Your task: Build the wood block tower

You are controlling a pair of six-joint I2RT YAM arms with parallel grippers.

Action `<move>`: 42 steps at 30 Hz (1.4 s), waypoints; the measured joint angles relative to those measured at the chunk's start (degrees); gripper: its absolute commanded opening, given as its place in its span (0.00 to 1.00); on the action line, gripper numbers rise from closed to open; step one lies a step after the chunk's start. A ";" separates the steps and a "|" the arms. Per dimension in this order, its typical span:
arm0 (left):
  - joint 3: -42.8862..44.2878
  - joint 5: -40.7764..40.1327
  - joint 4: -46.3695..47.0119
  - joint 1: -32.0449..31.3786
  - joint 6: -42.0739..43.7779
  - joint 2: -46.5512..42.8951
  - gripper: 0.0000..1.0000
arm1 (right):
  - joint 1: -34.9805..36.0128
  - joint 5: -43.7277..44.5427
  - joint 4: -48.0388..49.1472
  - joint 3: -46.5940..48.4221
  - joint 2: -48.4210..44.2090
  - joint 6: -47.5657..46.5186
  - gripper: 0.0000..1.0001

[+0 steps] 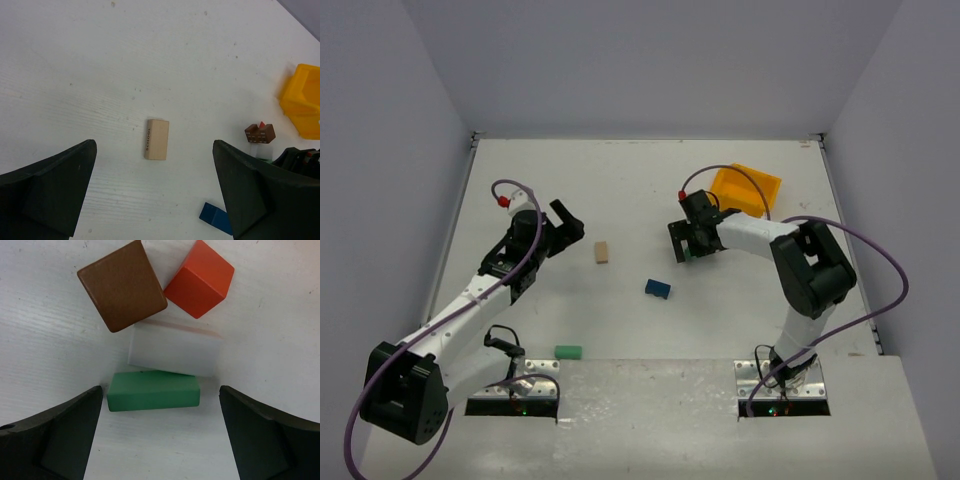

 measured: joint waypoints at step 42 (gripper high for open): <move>-0.88 1.93 1.61 0.00 1.14 -1.04 1.00 | -0.09 -5.72 -18.64 -7.66 -9.88 3.46 0.58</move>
